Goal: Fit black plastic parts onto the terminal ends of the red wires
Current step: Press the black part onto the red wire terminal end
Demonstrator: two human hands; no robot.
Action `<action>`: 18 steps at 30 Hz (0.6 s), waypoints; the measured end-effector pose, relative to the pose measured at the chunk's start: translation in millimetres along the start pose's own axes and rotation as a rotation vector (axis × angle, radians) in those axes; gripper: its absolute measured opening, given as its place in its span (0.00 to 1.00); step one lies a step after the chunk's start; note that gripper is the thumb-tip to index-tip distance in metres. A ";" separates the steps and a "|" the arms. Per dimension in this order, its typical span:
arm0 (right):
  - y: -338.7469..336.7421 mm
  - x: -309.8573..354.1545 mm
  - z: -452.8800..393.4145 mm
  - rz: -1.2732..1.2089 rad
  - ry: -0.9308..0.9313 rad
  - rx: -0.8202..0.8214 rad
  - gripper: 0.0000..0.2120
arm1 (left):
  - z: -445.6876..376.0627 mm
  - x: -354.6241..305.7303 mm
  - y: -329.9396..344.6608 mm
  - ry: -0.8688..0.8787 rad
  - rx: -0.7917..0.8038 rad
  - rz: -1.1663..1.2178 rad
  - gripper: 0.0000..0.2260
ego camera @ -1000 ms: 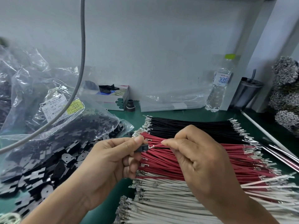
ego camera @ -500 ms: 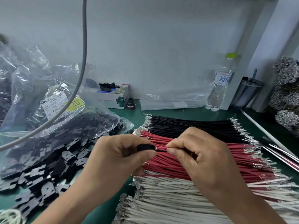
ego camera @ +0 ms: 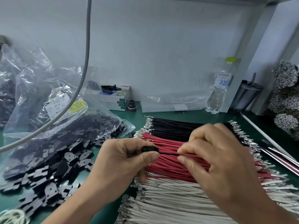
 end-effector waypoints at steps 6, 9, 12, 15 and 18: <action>35.1 -3.4 21.4 0.080 0.051 0.403 0.06 | -0.6 1.0 -1.9 0.007 -0.030 0.007 0.04; 34.0 -9.9 20.7 -0.002 0.083 0.352 0.05 | -0.6 3.3 -4.2 0.001 -0.031 -0.007 0.05; 28.5 -12.8 14.8 -0.061 0.105 0.315 0.05 | -2.0 4.3 -5.8 -0.017 -0.036 0.013 0.06; 16.6 -18.4 6.7 -0.243 0.150 0.192 0.04 | -2.5 6.8 -6.1 -0.056 -0.045 0.069 0.08; 18.1 -18.9 6.2 -0.307 0.139 0.120 0.03 | -2.8 5.3 -3.7 -0.063 -0.021 0.085 0.08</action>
Point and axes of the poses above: each hand's wrist, its own z-axis away from the middle knuckle, its own y-axis out of the palm, x = y × z, the point moved 7 cm from there along -z, towards the middle knuckle, and after that the axes turned 12 degrees about y, right-handed, at the moved point
